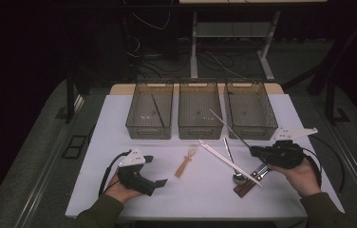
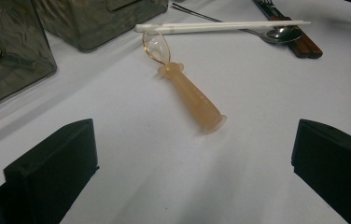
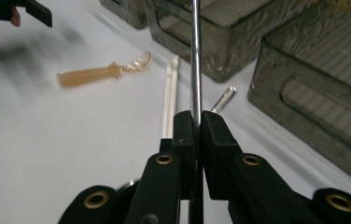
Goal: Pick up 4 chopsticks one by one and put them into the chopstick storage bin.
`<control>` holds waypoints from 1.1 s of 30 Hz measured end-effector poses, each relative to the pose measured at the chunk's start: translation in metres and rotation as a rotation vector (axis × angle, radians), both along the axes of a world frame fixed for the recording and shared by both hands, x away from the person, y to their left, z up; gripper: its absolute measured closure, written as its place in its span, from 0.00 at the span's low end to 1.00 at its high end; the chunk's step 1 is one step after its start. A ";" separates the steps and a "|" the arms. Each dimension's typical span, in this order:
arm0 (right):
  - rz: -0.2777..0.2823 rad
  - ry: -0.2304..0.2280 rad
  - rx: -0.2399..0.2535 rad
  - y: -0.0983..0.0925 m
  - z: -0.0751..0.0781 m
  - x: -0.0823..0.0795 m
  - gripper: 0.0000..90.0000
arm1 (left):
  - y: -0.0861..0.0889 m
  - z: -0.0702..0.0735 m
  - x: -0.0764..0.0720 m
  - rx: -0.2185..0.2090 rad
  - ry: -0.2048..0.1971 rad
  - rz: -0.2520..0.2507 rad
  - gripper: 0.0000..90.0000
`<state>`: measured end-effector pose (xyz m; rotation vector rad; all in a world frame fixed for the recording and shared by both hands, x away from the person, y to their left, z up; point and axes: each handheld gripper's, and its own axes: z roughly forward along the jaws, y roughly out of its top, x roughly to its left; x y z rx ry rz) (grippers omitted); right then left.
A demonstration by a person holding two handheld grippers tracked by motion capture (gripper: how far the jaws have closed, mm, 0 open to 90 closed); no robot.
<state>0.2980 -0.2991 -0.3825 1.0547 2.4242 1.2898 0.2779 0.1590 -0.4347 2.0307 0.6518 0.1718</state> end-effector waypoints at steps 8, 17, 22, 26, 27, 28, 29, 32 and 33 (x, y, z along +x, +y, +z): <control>0.015 -0.009 0.028 0.029 0.006 0.021 0.94 | 0.000 0.000 0.001 0.001 0.006 -0.004 0.00; 0.024 -0.011 0.029 0.064 0.011 0.039 0.94 | -0.001 -0.001 0.001 0.005 0.007 -0.005 0.00; 0.033 -0.018 0.026 0.080 0.011 0.045 0.94 | 0.000 -0.001 0.000 0.003 0.007 -0.006 0.00; 0.042 -0.021 0.027 0.091 0.012 0.050 0.94 | 0.000 -0.001 0.000 0.003 0.005 -0.006 0.00; 0.043 -0.020 0.030 0.093 0.012 0.051 0.94 | 0.000 -0.001 0.000 0.002 0.006 -0.006 0.00; 0.043 -0.023 0.032 0.096 0.013 0.052 0.94 | 0.000 -0.001 0.000 0.001 0.008 -0.005 0.00; 0.047 -0.025 0.036 0.098 0.013 0.054 0.94 | 0.000 -0.001 0.000 0.002 0.009 -0.005 0.00; 0.048 -0.031 0.035 0.105 0.015 0.058 0.94 | -0.001 -0.001 0.001 0.002 0.006 -0.005 0.00; 0.050 -0.033 0.039 0.107 0.016 0.059 0.94 | -0.001 -0.001 0.001 0.003 0.006 -0.005 0.00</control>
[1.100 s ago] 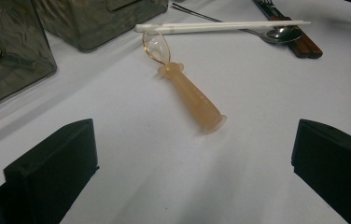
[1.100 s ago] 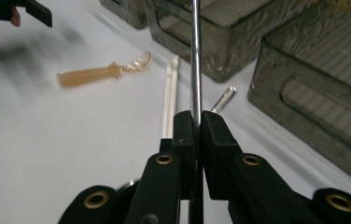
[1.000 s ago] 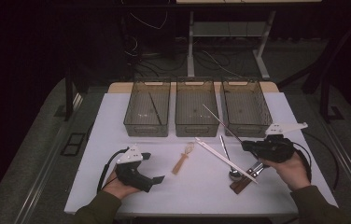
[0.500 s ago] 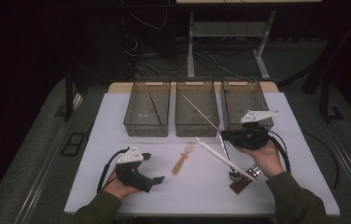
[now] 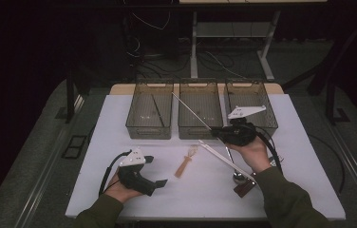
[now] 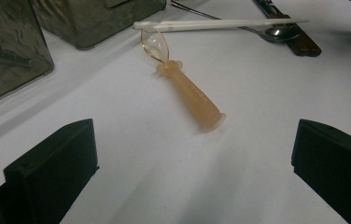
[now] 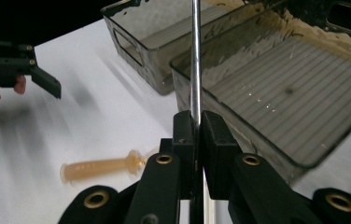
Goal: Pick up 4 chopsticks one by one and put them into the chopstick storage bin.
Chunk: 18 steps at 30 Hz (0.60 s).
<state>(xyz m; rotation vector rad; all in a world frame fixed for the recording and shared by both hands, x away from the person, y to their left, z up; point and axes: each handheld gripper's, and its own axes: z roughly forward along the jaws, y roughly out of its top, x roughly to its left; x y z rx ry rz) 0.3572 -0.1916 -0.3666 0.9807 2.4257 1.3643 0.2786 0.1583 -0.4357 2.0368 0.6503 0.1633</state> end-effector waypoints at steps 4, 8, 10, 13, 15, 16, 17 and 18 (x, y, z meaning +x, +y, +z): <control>-0.011 -0.002 0.008 0.010 0.003 0.006 0.94 | 0.000 -0.001 0.000 0.001 0.005 0.005 0.00; -0.018 0.007 0.003 0.023 0.002 0.016 0.94 | 0.000 0.000 -0.001 -0.003 0.004 0.004 0.00; -0.022 0.013 0.001 0.030 0.004 0.020 0.94 | -0.001 -0.001 -0.001 -0.005 0.006 0.008 0.00; -0.025 0.015 0.000 0.040 0.008 0.027 0.94 | -0.001 -0.001 -0.001 -0.001 0.006 0.010 0.00; -0.025 0.010 -0.003 0.046 0.010 0.032 0.94 | -0.001 -0.001 0.000 0.003 0.011 0.015 0.00; -0.030 0.012 -0.002 0.050 0.012 0.034 0.94 | -0.001 -0.001 0.000 0.005 0.011 0.016 0.00; -0.034 0.018 -0.004 0.053 0.013 0.036 0.94 | -0.001 -0.001 -0.001 0.003 0.012 0.018 0.00; -0.034 0.018 -0.009 0.057 0.015 0.038 0.94 | -0.001 -0.001 -0.001 0.002 0.012 0.019 0.00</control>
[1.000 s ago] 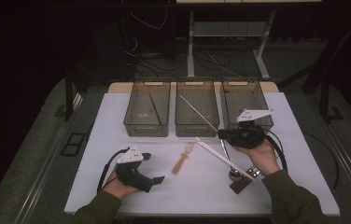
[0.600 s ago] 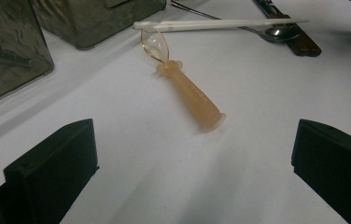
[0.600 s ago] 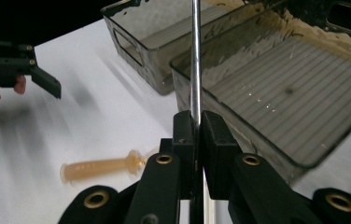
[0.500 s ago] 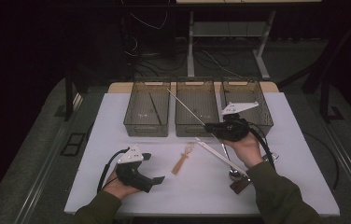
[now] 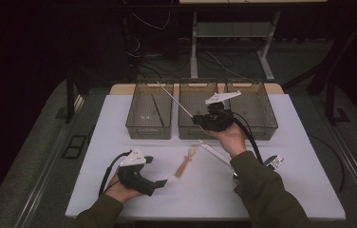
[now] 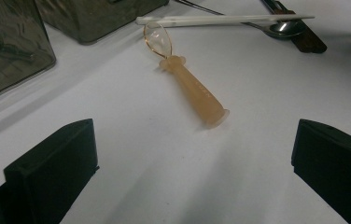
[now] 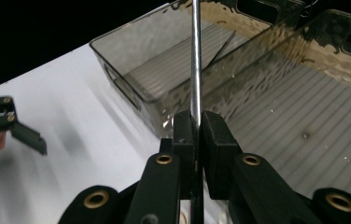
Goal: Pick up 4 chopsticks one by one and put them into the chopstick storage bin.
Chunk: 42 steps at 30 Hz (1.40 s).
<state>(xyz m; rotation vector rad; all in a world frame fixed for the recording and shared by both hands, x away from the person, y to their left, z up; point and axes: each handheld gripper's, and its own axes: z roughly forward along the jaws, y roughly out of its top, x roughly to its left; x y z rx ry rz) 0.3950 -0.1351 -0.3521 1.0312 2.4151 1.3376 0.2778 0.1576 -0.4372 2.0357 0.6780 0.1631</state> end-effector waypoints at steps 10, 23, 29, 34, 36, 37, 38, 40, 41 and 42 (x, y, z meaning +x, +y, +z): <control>-0.040 0.026 -0.018 0.036 0.008 0.029 0.94 | -0.001 0.000 0.001 -0.007 0.000 -0.008 0.00; -0.077 0.075 -0.047 0.097 0.002 0.067 0.94 | -0.002 0.001 0.000 -0.014 0.000 -0.022 0.00; -0.085 0.103 -0.056 0.123 -0.012 0.079 0.94 | -0.001 0.002 0.000 -0.012 -0.002 -0.030 0.00; -0.082 0.126 -0.077 0.139 -0.026 0.082 0.94 | -0.001 0.002 0.000 -0.012 -0.002 -0.035 0.00; -0.087 0.135 -0.082 0.141 -0.030 0.082 0.94 | -0.001 0.002 0.000 -0.014 -0.001 -0.035 0.00; -0.092 0.136 -0.089 0.142 -0.032 0.082 0.94 | -0.001 0.002 0.000 -0.014 -0.001 -0.036 0.00; -0.092 0.132 -0.099 0.142 -0.033 0.082 0.94 | -0.001 0.002 0.000 -0.014 0.000 -0.036 0.00; -0.088 0.126 -0.113 0.143 -0.034 0.081 0.93 | -0.002 0.002 0.001 -0.015 0.001 -0.037 0.00; -0.088 0.122 -0.118 0.144 -0.034 0.080 0.93 | -0.002 0.002 0.001 -0.014 0.001 -0.037 0.00; -0.089 0.117 -0.120 0.145 -0.034 0.079 0.92 | -0.002 0.002 0.001 -0.013 0.001 -0.037 0.00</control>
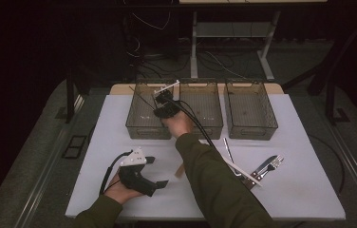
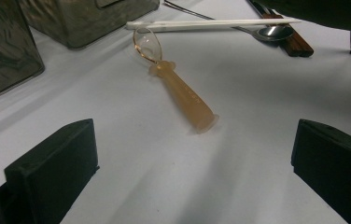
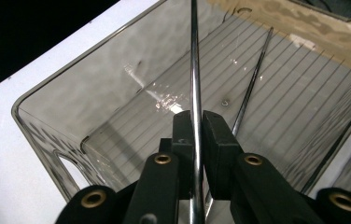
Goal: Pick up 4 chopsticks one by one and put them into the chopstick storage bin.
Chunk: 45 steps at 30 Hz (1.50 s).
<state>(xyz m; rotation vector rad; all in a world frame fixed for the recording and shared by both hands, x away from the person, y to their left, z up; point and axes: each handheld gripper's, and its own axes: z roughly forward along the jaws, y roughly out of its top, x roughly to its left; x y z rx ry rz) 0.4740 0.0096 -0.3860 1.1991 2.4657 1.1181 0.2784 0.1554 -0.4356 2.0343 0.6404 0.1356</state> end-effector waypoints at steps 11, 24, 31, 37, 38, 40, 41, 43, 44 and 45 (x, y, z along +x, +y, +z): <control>0.037 -0.031 -0.004 -0.005 0.008 -0.006 0.64 | 0.001 0.000 0.000 0.001 -0.004 -0.004 0.00; 0.106 -0.058 0.049 -0.043 0.024 -0.029 0.41 | 0.000 0.000 0.000 -0.004 -0.001 0.007 0.00; 0.136 -0.081 0.074 -0.073 0.034 -0.041 0.37 | 0.001 0.000 0.000 0.001 -0.006 0.014 0.00; 0.165 -0.101 0.077 -0.099 0.040 -0.053 0.34 | 0.001 0.000 0.000 -0.008 -0.001 0.026 0.00; 0.163 -0.103 0.077 -0.103 0.041 -0.055 0.34 | 0.001 0.000 0.000 -0.006 0.000 0.024 0.00; 0.167 -0.108 0.080 -0.112 0.043 -0.059 0.34 | 0.001 -0.001 0.000 -0.006 0.000 0.023 0.00; 0.170 -0.111 0.078 -0.116 0.044 -0.061 0.34 | 0.001 -0.001 0.000 -0.003 -0.001 0.022 0.00; 0.171 -0.111 0.080 -0.124 0.045 -0.065 0.34 | 0.001 0.000 0.000 0.001 -0.002 0.021 0.00; 0.173 -0.110 0.086 -0.128 0.045 -0.067 0.34 | 0.002 0.000 0.001 0.011 -0.005 0.014 0.00; 0.175 -0.108 0.089 -0.132 0.045 -0.070 0.34 | 0.001 0.000 0.000 0.003 -0.003 0.019 0.00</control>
